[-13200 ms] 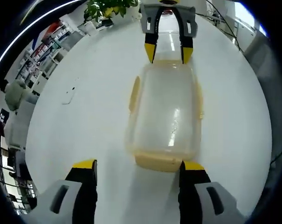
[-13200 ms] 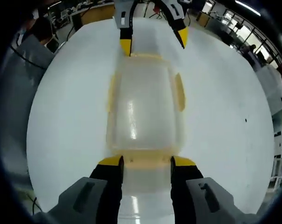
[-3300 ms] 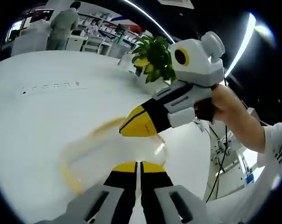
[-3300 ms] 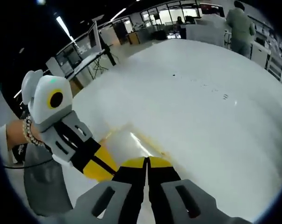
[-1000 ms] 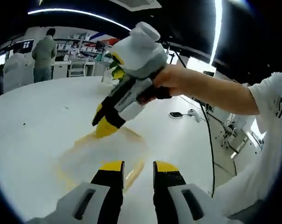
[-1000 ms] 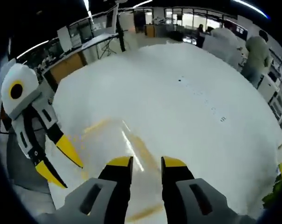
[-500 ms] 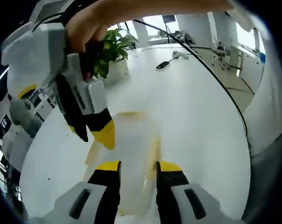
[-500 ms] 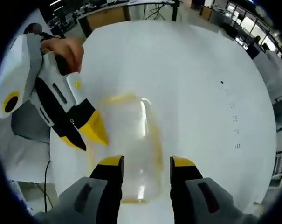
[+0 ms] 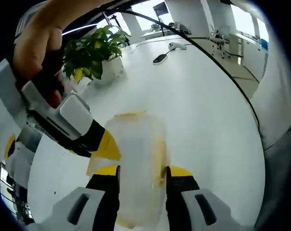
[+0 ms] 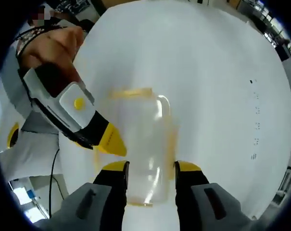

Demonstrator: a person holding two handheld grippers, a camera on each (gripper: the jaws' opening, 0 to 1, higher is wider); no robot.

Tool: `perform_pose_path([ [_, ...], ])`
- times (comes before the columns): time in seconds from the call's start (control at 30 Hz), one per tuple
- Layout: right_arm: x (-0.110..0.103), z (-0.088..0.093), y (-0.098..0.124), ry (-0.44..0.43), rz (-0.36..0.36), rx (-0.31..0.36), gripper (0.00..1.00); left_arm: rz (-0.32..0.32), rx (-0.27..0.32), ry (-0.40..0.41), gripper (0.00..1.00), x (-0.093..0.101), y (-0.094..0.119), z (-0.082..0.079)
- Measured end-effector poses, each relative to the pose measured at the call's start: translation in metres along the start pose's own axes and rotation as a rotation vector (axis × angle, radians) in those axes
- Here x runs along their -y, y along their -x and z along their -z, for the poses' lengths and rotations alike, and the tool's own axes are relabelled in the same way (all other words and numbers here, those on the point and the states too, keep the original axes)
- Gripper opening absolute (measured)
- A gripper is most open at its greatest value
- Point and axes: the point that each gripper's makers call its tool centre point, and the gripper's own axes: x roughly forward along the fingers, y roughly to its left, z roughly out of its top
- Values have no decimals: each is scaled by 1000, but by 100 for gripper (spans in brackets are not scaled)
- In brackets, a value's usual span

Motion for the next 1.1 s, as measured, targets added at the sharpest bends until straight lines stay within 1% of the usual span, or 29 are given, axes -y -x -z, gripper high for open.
perform_pose_path([
  [0.07, 0, 0, -1, 2, -3, -11, 37, -1, 0, -11, 32, 0, -1, 0],
  [0.13, -1, 1, -1, 3, -4, -21, 37, 8, 4, 5, 32, -2, 0, 0],
  [0.2, -8, 3, 0, 2, -7, -25, 37, 10, 6, 6, 32, -1, -1, 0],
  [0.3, -8, 5, -2, -19, -24, -23, 37, 11, 4, 7, 32, -1, -1, 0],
  [0.4, -11, 5, -2, -11, -23, -20, 37, 16, 10, 3, 31, -1, -1, 1],
  [0.5, -12, 7, -3, -11, -33, 4, 37, 26, 24, -7, 31, -1, -1, 0],
  [0.67, -14, 8, -3, -21, -47, 29, 37, 29, 21, -16, 31, -1, -2, -1],
  [0.83, -13, 7, -4, -25, -52, 25, 36, 25, 21, -23, 30, 0, -2, -1],
  [1.0, -15, 6, -4, -25, -50, 13, 36, 16, 17, -46, 29, 1, -2, -2],
  [1.1, -8, 3, -5, -28, -54, 14, 36, 11, 16, -46, 29, 1, -1, -2],
])
